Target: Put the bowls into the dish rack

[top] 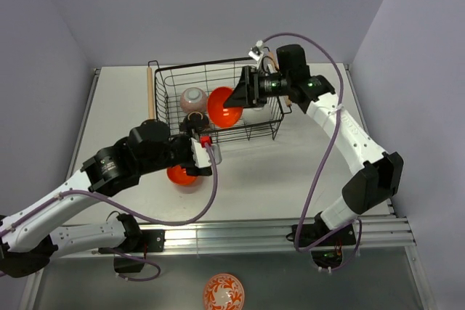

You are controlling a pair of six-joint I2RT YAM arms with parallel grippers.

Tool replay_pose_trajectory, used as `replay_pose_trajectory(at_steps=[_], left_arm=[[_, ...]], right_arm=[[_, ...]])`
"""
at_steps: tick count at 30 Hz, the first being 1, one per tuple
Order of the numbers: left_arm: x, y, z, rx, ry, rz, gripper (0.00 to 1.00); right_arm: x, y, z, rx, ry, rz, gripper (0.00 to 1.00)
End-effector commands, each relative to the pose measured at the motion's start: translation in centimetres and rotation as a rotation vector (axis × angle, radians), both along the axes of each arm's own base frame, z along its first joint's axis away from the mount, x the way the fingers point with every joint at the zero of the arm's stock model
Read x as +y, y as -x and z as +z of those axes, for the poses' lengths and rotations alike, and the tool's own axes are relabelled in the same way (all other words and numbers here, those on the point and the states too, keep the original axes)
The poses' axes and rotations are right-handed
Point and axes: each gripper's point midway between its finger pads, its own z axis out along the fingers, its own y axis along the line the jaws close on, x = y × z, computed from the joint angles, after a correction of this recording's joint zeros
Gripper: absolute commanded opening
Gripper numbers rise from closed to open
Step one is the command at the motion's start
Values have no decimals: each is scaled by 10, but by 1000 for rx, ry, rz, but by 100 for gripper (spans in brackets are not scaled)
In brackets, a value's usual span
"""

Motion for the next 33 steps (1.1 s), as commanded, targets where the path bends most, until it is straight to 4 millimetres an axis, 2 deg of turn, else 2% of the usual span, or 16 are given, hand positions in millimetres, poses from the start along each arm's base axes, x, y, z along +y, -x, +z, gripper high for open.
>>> replay_pose_trajectory(at_steps=[1, 2, 3, 5, 6, 7, 8, 9, 10, 11, 12, 16, 17, 22, 27, 33], left_arm=[[-10, 9, 57, 89, 232, -9, 86], [-11, 12, 66, 115, 267, -17, 87], [-9, 8, 67, 177, 303, 12, 89], [-9, 5, 84, 224, 382, 22, 94], [-3, -4, 91, 271, 432, 71, 95], [-3, -11, 94, 300, 456, 93, 97], [-1, -13, 111, 317, 501, 90, 97], [7, -26, 115, 343, 529, 135, 97], [5, -33, 115, 426, 565, 166, 97], [6, -33, 124, 451, 588, 145, 97], [11, -46, 123, 495, 622, 195, 97], [21, -63, 123, 560, 686, 239, 97], [23, -67, 118, 574, 694, 253, 97], [40, -79, 114, 586, 748, 303, 97], [54, -88, 110, 585, 774, 355, 96], [65, -93, 103, 580, 776, 386, 96]], right_arm=[[-19, -35, 43, -312, 69, -96, 0], [-23, -43, 41, -334, 104, -116, 0], [-27, -52, 52, -431, 135, -128, 0], [-37, -71, 50, -506, 221, -180, 0], [-40, -77, 59, -569, 244, -188, 0], [-48, -89, 60, -650, 311, -205, 0], [-51, -96, 62, -708, 345, -205, 0], [-53, -104, 63, -750, 375, -211, 0], [-56, -111, 64, -830, 418, -183, 0], [-57, -121, 61, -869, 450, -179, 0], [-57, -127, 63, -911, 467, -169, 0], [-52, -151, 60, -1118, 552, -65, 0], [-49, -156, 62, -1166, 555, -54, 0], [-36, -178, 35, -1338, 671, 97, 0], [-11, -194, -1, -1456, 760, 215, 0], [13, -225, -42, -1476, 882, 281, 0]])
